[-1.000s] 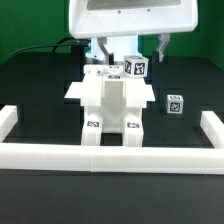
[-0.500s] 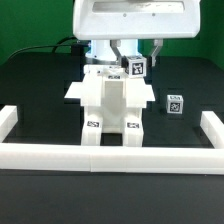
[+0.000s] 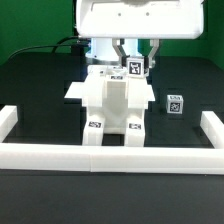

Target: Assemble chair

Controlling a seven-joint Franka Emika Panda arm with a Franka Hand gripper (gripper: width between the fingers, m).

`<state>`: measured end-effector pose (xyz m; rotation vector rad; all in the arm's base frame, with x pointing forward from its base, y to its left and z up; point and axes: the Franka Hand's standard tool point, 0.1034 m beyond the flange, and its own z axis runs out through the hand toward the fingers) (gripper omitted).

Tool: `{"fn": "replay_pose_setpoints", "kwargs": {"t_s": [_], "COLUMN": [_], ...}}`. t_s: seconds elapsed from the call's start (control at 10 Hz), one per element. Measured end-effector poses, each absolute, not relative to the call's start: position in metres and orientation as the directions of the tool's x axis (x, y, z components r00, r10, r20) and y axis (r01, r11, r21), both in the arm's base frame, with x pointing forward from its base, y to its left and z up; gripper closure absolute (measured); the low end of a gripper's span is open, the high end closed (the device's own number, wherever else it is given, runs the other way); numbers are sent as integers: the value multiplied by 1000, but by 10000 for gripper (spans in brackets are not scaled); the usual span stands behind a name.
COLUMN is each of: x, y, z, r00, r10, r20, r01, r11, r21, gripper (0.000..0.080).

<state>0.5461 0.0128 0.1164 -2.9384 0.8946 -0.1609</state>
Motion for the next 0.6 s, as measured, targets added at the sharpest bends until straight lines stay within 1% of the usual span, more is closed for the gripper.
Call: {"fn": "replay_pose_setpoints", "kwargs": {"t_s": [0.1, 0.2, 0.4, 0.5, 0.6], "x": [546, 546, 545, 545, 545], "y": [16, 20, 21, 21, 21], "z": [116, 116, 115, 115, 115], "r00": [729, 483, 410, 458, 464], "r10": [-682, -875, -911, -888, -886], "r20": [54, -15, -39, -30, -29], "r01": [-674, -866, -903, -879, -877], "r11": [-729, -476, -400, -448, -454], "r21": [-117, -153, -159, -161, -161], "gripper": [515, 515, 515, 515, 332]}}
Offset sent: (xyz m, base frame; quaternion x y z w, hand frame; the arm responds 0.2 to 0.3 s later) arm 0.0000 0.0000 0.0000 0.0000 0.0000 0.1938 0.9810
